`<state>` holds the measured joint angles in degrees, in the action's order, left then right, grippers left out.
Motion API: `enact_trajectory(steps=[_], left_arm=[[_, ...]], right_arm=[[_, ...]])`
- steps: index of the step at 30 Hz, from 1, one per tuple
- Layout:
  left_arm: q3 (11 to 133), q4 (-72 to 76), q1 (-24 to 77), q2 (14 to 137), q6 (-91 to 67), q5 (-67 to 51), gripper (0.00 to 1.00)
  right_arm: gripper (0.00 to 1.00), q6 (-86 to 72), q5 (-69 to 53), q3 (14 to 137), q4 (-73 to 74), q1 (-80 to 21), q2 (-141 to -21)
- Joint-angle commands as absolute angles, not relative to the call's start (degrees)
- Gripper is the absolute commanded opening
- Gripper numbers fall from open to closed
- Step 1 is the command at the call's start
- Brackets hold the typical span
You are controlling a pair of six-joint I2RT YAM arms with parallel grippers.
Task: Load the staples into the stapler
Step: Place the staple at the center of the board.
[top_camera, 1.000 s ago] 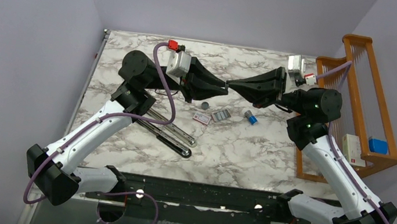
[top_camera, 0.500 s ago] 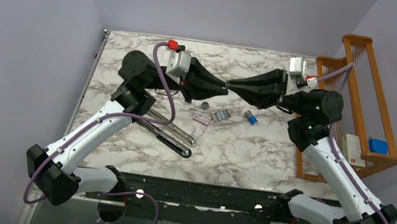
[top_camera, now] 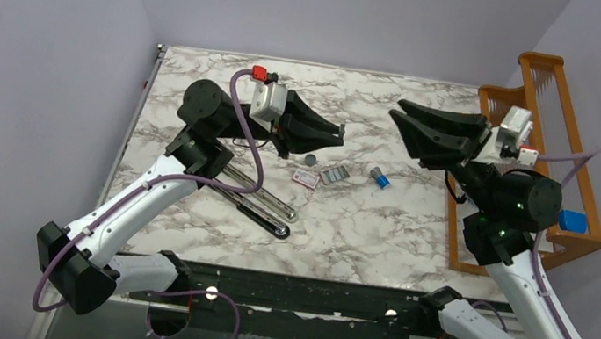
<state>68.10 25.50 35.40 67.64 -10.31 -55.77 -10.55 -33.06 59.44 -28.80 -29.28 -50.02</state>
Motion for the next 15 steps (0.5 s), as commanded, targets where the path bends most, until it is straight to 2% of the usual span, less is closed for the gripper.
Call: enact_trajectory(steps=[1,4,6,15], left_arm=[[67.84,17.21,35.68,66.41,-3.55,-51.66,0.09],[71.12,2.12,36.60,69.44,4.98,-47.21,0.06],[71.26,-5.04,37.33,70.99,10.44,-44.37,0.03],[67.94,-23.46,48.12,78.48,34.13,-22.54,0.03]], right_arm=[[0.30,-6.71,-1.04,60.29,-19.13,-29.18,-47.50],[0.30,-6.68,13.85,62.02,-12.56,-29.18,-47.44],[0.30,-6.32,18.79,61.47,-11.40,-29.14,-46.88],[0.31,-6.02,20.51,58.24,-12.72,-29.17,-43.80]])
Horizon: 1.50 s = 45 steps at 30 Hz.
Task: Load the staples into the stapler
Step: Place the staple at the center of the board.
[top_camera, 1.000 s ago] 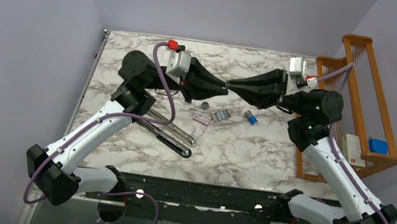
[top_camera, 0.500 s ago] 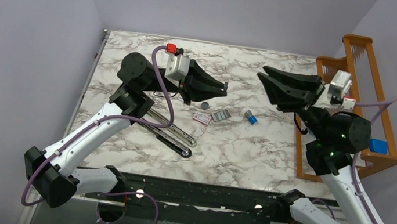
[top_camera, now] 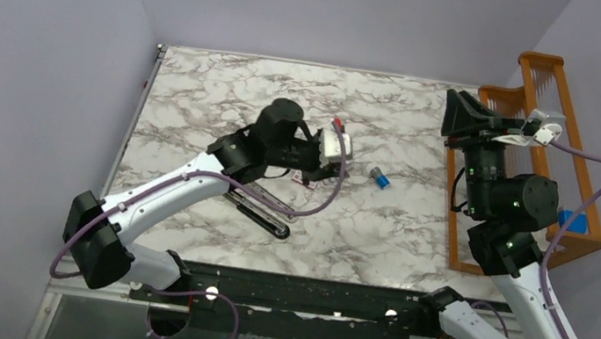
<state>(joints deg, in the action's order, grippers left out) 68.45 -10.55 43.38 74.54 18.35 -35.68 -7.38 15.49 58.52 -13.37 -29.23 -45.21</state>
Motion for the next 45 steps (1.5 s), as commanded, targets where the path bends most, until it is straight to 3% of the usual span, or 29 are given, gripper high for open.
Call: enact_trajectory(steps=[1,12,27,35,40,45], left_arm=[[68.08,-25.28,49.94,80.04,36.63,-20.33,0.03],[65.51,-31.11,59.02,92.59,49.89,-4.28,0.07],[68.93,-36.60,62.03,104.37,48.79,-8.67,0.10],[69.52,-36.89,62.66,107.70,48.28,-3.83,0.12],[69.58,-37.04,63.01,107.93,48.17,-2.25,0.20],[69.43,-37.18,63.06,107.76,48.50,-2.12,0.35]], right_arm=[[0.31,-5.71,20.68,58.19,-12.72,-29.18,-43.63],[0.31,-4.03,21.82,57.49,-10.63,-29.14,-41.80],[0.33,-2.93,19.47,58.32,-7.37,-29.18,-43.25],[0.34,-2.64,18.92,58.14,-7.31,-29.17,-43.51],[0.34,-2.46,19.06,57.92,-7.31,-29.18,-43.59],[0.34,-2.40,19.14,57.74,-7.53,-29.17,-43.83]])
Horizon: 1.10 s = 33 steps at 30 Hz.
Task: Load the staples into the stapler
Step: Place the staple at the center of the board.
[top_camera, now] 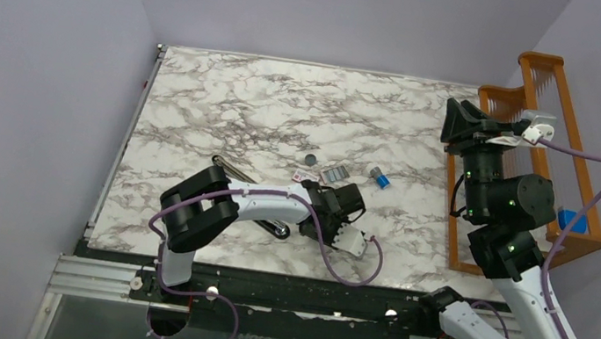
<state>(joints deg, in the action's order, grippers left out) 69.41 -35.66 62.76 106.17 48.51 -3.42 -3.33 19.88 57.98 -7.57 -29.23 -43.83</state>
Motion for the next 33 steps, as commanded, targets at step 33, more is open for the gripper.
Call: enact_trajectory(steps=[33], left_arm=[[84.51,-23.37,34.72,94.36,-3.34,4.06,0.69]], right_arm=[[0.39,-11.46,7.71,61.08,17.25,-29.18,-69.02]])
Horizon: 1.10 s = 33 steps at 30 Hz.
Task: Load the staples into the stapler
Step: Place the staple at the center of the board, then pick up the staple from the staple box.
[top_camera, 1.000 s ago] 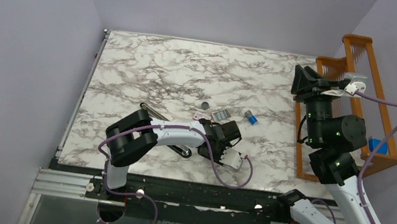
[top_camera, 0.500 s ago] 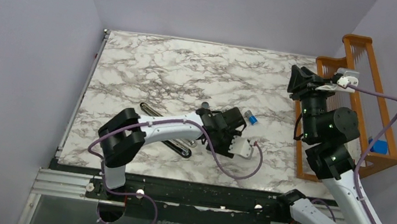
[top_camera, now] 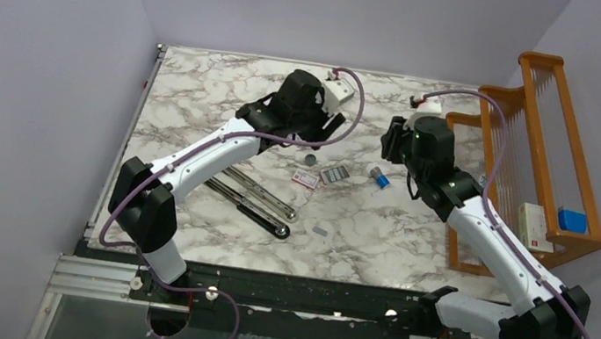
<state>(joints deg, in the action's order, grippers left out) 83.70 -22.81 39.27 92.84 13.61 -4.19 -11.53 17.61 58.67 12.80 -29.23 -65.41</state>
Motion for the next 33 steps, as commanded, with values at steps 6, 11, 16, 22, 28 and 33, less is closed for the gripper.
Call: enact_trajectory(steps=[6,11,16,22,28,33], left_arm=[[75.77,-17.11,31.12,90.42,-5.58,3.52,0.69],[66.94,-8.99,29.55,86.15,-3.83,7.63,0.69],[60.78,-3.90,27.85,83.40,-3.61,8.93,0.69],[60.41,-3.42,27.69,84.10,-2.83,8.84,0.69],[60.71,-3.26,27.69,84.80,-2.40,9.31,0.69],[60.90,-3.36,27.76,85.01,-2.49,9.14,0.69]], right_arm=[[0.39,-4.74,-5.66,67.24,20.89,-29.18,-80.69],[0.39,-1.29,-11.51,74.71,26.66,-29.21,-91.81],[0.37,-0.37,-13.46,79.82,31.31,-29.34,-100.37],[0.37,-0.20,-12.60,80.95,32.73,-29.78,-105.29],[0.37,-0.14,-11.07,81.71,33.42,-30.04,-108.48],[0.36,-0.20,-9.34,81.69,33.75,-30.21,-110.04]])
